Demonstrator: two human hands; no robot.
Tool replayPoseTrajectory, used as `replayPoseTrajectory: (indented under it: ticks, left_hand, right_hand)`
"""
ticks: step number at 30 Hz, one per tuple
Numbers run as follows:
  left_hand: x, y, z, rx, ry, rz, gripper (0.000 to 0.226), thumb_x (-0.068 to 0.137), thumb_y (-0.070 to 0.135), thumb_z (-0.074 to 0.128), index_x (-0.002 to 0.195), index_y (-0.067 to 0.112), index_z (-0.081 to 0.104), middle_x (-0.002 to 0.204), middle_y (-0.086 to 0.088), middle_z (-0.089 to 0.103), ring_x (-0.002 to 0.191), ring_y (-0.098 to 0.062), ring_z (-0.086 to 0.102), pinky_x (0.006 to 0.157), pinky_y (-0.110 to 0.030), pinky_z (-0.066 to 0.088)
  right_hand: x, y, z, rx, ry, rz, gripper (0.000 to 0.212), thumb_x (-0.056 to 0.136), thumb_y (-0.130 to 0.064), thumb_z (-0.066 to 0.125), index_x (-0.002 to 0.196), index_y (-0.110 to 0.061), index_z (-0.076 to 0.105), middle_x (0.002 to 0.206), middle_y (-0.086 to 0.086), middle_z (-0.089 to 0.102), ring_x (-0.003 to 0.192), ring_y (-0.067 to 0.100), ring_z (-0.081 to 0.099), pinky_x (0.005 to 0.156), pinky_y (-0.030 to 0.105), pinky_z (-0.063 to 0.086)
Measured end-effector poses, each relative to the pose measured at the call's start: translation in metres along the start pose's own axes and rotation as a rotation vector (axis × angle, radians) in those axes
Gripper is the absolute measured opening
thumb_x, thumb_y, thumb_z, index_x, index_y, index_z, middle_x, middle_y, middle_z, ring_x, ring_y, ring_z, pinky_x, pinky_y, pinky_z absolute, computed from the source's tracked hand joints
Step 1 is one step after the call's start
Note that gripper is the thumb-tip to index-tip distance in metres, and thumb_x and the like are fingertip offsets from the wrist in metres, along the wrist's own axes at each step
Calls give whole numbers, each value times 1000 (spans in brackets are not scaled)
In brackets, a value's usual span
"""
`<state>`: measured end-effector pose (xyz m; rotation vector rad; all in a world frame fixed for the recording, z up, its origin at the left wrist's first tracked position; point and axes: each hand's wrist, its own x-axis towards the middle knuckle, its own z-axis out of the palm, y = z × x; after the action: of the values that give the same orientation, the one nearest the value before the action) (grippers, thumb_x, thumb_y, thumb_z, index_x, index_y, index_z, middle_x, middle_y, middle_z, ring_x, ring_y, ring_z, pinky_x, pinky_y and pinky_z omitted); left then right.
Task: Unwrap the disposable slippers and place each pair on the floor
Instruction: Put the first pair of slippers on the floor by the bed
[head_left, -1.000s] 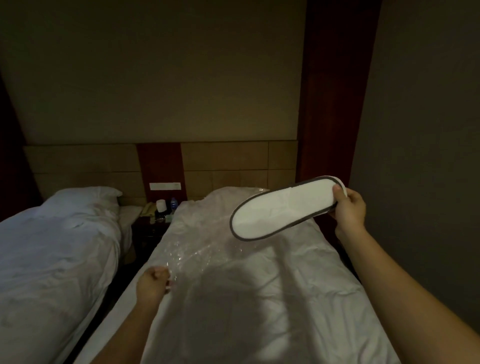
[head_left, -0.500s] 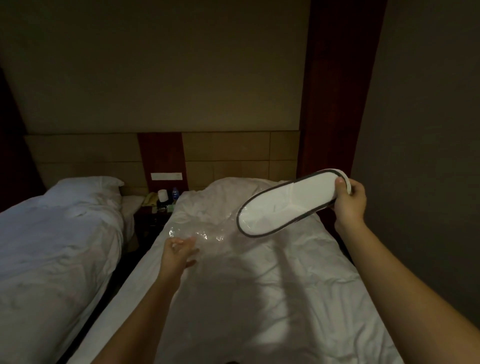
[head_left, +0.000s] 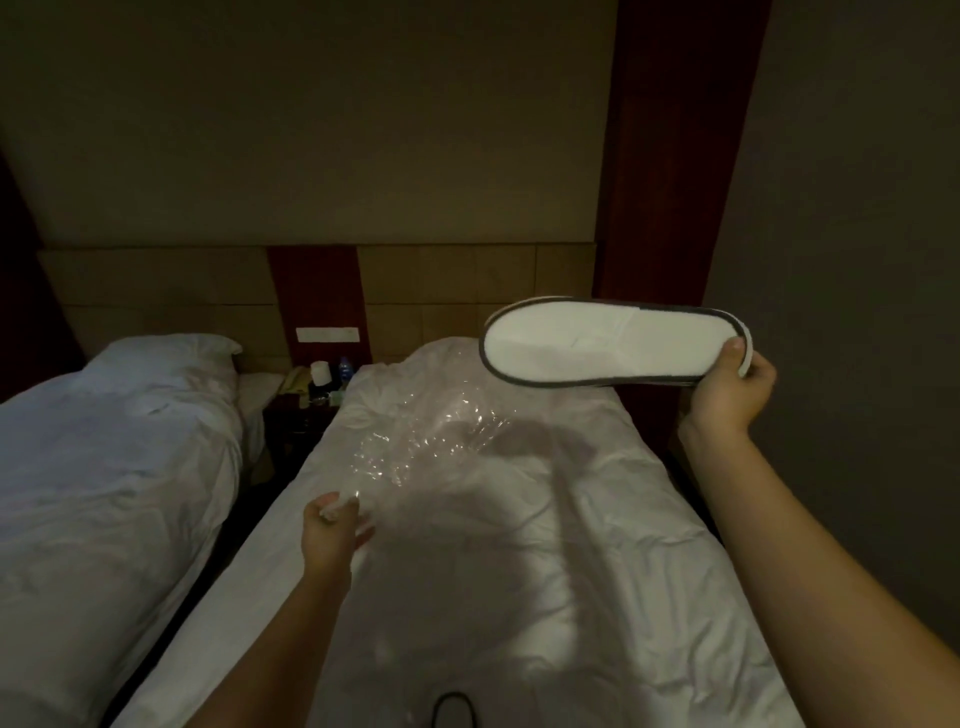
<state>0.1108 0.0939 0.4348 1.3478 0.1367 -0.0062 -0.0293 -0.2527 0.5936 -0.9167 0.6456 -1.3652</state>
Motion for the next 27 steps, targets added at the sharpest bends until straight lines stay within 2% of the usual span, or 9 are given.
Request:
replayPoseTrajectory:
  ticks: [2, 5, 8, 12, 15, 17, 20, 22, 27]
  left_hand:
    - [-10, -14, -3, 16, -51, -63, 32, 95, 14, 52, 125, 4, 46, 117, -24, 56, 98, -35, 58, 85, -49, 51]
    - [-25, -39, -3, 2, -102, -141, 26, 95, 8, 51, 121, 9, 53, 120, -23, 60, 99, -34, 57, 85, -46, 50]
    - [-42, -67, -1, 3, -127, -182, 25, 91, 7, 58, 115, 14, 56, 113, -19, 64, 90, -29, 60, 76, -37, 51]
    - [-68, -117, -16, 3, -140, -273, 23, 94, 5, 51, 115, 14, 53, 104, -14, 65, 80, -24, 63, 72, -29, 48]
    - [-90, -164, -38, 15, -118, -362, 18, 90, 3, 57, 103, 16, 57, 98, -9, 66, 81, -22, 65, 70, -29, 53]
    - [-108, -198, -54, 29, -75, -442, 19, 87, 0, 60, 94, 17, 58, 96, -11, 66, 80, -23, 66, 70, -29, 55]
    - [-137, -245, -77, 51, -14, -565, 20, 88, 0, 58, 105, 10, 54, 101, -18, 63, 83, -26, 66, 80, -34, 51]
    - [-155, -270, -88, 38, 14, -634, 19, 90, -2, 55, 104, 10, 53, 101, -21, 60, 84, -28, 64, 80, -34, 49]
    - [-184, -314, -87, 66, 0, -776, 20, 89, 1, 57, 99, 18, 53, 101, -16, 62, 84, -27, 64, 76, -37, 49]
  right_hand:
    - [-4, 6, -2, -23, -21, 16, 27, 94, -32, 53, 114, -14, 52, 105, -1, 60, 87, 5, 59, 65, 14, 47]
    - [-15, 25, -8, -100, -70, 24, 28, 94, -31, 53, 115, -13, 53, 110, 3, 60, 87, 8, 58, 68, 18, 47]
    - [-32, 55, -26, -203, -113, 37, 19, 94, -31, 52, 109, -20, 51, 110, 2, 58, 94, 13, 57, 71, 18, 45]
    - [-57, 113, -76, -350, -158, 115, 17, 94, -30, 53, 107, -19, 51, 108, 1, 58, 96, 12, 56, 79, 21, 47]
    - [-75, 159, -128, -427, -167, 222, 32, 95, -31, 53, 122, -15, 50, 116, 0, 53, 100, 10, 53, 86, 19, 47]
    - [-87, 188, -164, -479, -164, 299, 34, 95, -31, 53, 124, -14, 48, 119, 3, 53, 104, 14, 54, 91, 26, 48]
    - [-112, 223, -214, -539, -154, 385, 17, 94, -27, 55, 107, -18, 50, 104, 3, 59, 102, 20, 57, 93, 38, 51]
    - [-127, 238, -242, -568, -124, 419, 10, 93, -25, 57, 99, -20, 51, 96, 3, 58, 98, 22, 56, 91, 42, 49]
    - [-136, 255, -294, -670, -25, 483, 21, 89, -27, 60, 105, -16, 53, 97, 3, 57, 98, 24, 55, 93, 56, 49]
